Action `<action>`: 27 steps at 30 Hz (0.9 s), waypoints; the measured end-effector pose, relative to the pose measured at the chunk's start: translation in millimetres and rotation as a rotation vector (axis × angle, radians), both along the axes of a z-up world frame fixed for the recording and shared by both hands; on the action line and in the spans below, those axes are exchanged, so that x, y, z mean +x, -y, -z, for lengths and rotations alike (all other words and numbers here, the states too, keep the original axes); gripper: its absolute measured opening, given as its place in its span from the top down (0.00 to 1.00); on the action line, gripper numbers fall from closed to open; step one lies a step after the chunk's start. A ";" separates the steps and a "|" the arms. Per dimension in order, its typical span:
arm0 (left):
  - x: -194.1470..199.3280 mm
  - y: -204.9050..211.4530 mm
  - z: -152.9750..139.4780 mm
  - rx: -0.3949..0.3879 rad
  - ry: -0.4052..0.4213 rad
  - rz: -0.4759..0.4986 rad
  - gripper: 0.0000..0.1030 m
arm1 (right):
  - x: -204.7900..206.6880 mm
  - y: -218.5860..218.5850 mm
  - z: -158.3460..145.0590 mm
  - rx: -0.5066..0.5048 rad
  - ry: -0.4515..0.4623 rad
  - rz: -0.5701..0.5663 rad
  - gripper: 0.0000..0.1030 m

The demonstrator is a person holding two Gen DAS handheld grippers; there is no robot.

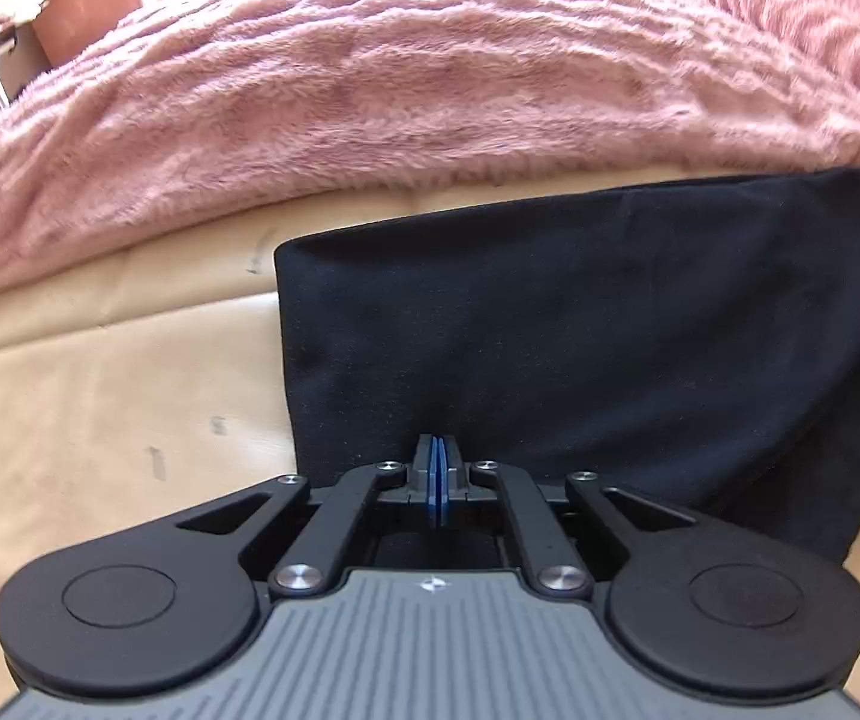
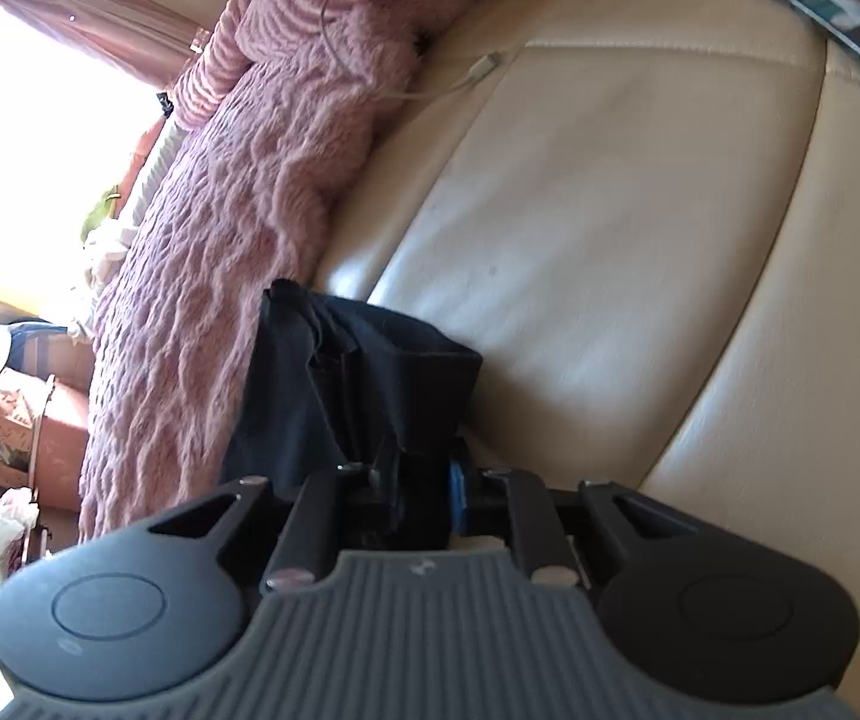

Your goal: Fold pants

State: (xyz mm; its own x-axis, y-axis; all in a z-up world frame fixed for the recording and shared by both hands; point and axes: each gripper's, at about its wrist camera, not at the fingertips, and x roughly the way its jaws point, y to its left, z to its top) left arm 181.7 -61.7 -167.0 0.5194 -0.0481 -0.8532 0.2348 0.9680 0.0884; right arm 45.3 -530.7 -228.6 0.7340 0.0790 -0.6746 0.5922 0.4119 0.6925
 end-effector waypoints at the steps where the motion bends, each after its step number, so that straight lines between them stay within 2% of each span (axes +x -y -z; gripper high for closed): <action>1: 2.3 -6.1 0.5 0.024 0.000 0.000 0.94 | -1.7 -8.3 -0.5 0.013 -0.005 -0.014 0.91; 5: 17.1 -43.3 0.0 0.065 -0.020 -0.043 0.94 | -13.6 -51.7 -0.1 0.047 -0.031 -0.099 0.92; 8: 25.6 -59.2 -3.3 0.055 -0.037 -0.049 0.94 | -17.4 -69.3 -0.1 0.030 -0.029 -0.167 0.89; 10: 27.9 -60.7 -8.8 0.039 -0.033 -0.048 0.94 | -15.9 -71.0 -5.6 -0.005 -0.025 -0.221 0.86; 11: 27.2 -59.4 -13.7 0.028 -0.012 -0.047 0.94 | -13.6 -68.0 -8.1 -0.012 -0.029 -0.245 0.80; 13: 23.6 -54.7 -26.1 -0.021 0.032 -0.045 0.93 | -11.8 -60.1 -15.8 -0.019 -0.020 -0.287 0.62; 15: 20.5 -45.3 -37.0 -0.079 0.060 -0.029 0.92 | -11.0 -50.1 -28.4 -0.063 -0.010 -0.318 0.59; 19: 17.2 -13.8 -45.5 -0.157 0.081 0.046 0.92 | 7.3 -21.0 -45.7 -0.095 0.022 -0.404 0.40; 23: 19.0 18.2 -39.7 -0.214 0.059 0.090 0.92 | 35.6 -2.9 -49.7 -0.113 0.027 -0.498 0.37; 27: 19.8 41.8 -29.4 -0.240 0.029 0.127 0.92 | 61.8 9.5 -38.6 -0.089 0.013 -0.566 0.37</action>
